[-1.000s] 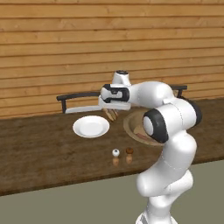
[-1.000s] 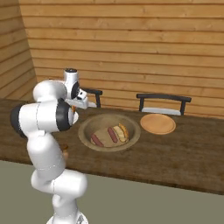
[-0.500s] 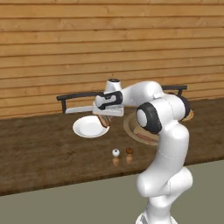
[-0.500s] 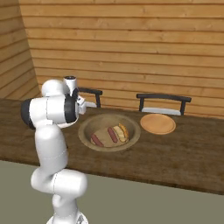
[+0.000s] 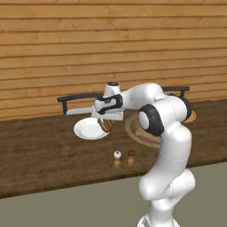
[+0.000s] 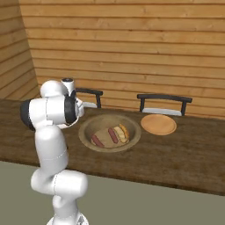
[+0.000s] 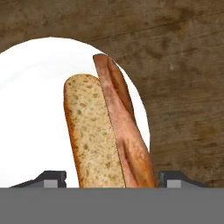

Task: Place one bun and one sausage from the bowl on each plate.

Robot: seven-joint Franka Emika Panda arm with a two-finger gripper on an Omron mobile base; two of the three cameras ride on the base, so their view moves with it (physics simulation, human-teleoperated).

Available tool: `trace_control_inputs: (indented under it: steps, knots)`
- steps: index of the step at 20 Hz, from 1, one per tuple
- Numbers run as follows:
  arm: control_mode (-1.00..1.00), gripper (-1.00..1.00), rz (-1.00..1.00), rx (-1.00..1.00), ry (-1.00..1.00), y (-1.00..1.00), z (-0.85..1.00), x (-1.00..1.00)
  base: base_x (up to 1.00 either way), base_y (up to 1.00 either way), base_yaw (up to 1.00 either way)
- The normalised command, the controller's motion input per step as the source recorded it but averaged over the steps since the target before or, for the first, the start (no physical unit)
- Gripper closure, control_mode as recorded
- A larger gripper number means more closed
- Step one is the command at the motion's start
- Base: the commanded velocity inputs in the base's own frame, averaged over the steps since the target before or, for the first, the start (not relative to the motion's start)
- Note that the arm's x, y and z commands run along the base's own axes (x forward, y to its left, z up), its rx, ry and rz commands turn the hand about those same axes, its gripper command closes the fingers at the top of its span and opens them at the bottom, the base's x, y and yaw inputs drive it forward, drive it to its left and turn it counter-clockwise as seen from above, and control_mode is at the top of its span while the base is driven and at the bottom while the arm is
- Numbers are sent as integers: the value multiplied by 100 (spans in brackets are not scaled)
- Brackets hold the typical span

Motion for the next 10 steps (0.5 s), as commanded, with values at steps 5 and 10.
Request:
trace_control_inputs:
  steps: [5, 10]
  knots:
    - [-100, -100, 0, 1, -10, 11, 87, -9, 0, 0, 0]
    - [-100, -100, 0, 2, -11, -17, 100, -60, 0, 0, 0]
